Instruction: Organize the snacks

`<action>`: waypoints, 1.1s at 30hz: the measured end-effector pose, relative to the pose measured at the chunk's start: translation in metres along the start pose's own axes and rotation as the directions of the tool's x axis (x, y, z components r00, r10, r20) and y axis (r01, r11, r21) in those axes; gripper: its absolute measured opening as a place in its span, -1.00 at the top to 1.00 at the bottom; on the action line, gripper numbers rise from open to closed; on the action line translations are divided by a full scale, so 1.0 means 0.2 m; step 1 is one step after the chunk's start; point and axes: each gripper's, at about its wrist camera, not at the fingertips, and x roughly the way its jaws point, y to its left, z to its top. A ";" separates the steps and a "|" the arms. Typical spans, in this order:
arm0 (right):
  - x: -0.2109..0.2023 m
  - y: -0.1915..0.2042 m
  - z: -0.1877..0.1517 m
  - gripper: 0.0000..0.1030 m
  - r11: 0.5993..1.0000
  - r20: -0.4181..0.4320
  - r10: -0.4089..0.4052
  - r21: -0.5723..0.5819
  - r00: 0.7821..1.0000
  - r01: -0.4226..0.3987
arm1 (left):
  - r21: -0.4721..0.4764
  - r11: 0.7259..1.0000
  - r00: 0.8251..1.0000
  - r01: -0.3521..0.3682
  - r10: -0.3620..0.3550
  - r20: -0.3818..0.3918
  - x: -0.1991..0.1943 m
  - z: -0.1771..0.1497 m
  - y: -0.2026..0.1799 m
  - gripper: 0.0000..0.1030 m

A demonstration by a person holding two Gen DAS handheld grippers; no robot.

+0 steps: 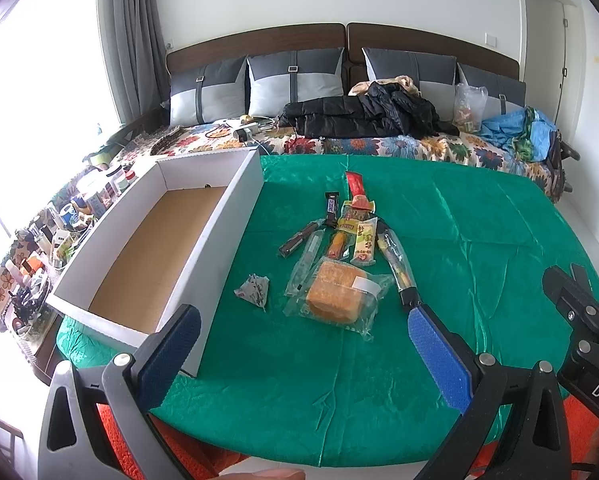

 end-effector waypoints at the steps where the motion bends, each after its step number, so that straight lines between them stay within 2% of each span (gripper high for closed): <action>1: 0.00 0.00 0.00 -0.83 1.000 -0.001 0.000 0.000 1.000 0.000 | 0.001 1.000 1.000 0.000 0.000 0.000 0.00 0.00 0.01 -0.99; 12: 0.00 0.00 0.00 -0.83 1.000 -0.001 0.001 -0.001 1.000 -0.001 | 0.007 1.000 1.000 -0.011 0.011 -0.011 0.02 -0.07 -0.04 -0.99; 33: 0.04 -0.02 -0.03 -0.83 1.000 -0.020 -0.006 -0.002 1.000 0.006 | 0.037 0.999 0.999 -0.021 0.022 -0.045 0.04 -0.03 -0.09 -0.99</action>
